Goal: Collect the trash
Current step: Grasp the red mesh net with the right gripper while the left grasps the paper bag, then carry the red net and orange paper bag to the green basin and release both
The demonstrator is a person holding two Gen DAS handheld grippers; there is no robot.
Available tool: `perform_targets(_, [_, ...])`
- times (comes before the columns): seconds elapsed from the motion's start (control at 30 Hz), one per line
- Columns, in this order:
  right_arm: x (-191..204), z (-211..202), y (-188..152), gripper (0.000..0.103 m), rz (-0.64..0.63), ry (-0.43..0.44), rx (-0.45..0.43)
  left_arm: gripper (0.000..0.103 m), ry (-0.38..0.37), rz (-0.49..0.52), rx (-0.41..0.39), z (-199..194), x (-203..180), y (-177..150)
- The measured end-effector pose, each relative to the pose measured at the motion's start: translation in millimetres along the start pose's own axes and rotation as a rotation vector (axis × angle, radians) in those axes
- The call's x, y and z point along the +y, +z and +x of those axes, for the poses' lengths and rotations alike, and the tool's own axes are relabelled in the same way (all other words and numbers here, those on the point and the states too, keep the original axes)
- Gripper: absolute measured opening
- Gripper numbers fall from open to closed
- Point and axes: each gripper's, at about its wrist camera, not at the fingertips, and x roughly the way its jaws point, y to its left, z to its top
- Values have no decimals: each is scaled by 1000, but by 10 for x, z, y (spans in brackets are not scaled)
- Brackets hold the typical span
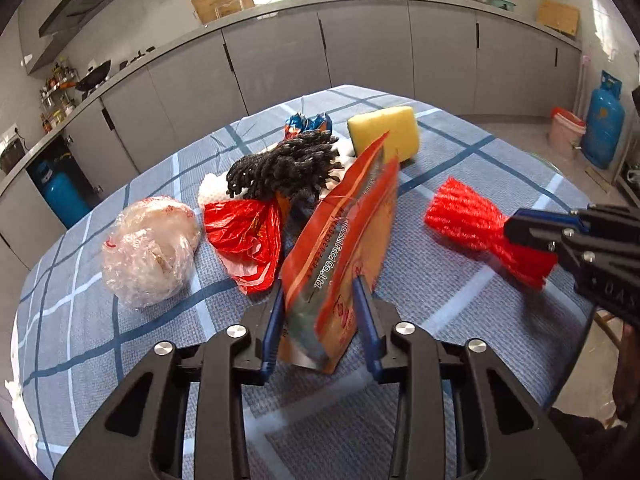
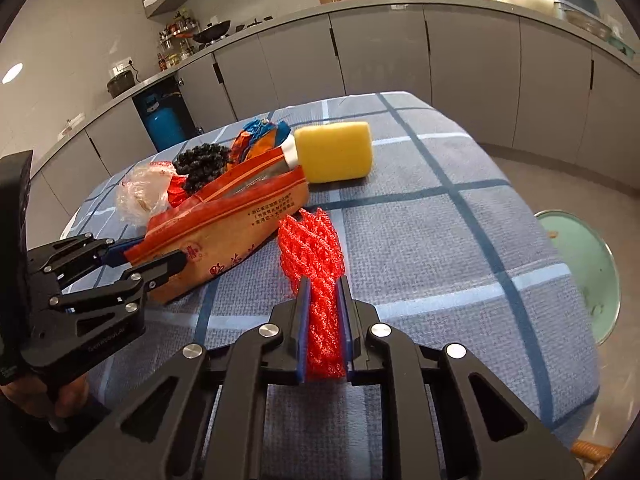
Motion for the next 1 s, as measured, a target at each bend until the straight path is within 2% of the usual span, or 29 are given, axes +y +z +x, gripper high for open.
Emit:
perform_targets(0.17, [-74,-161,34,14,4,-37,-46,29,-1,-7,-51,-196,11,79])
perform_targets(0.43, [-303,-352,121,14,44,-76,-101,28,-19,14,-144,-490,-115,281])
perform_targets(0.73, [-511,-530,193,14,86,-109,-158,28,36,38,-232,-591,-294,577])
perform_targets(1.0, [-857,-696,210,14,146,-168,-196,28,14,62,-263,-548,-492,870])
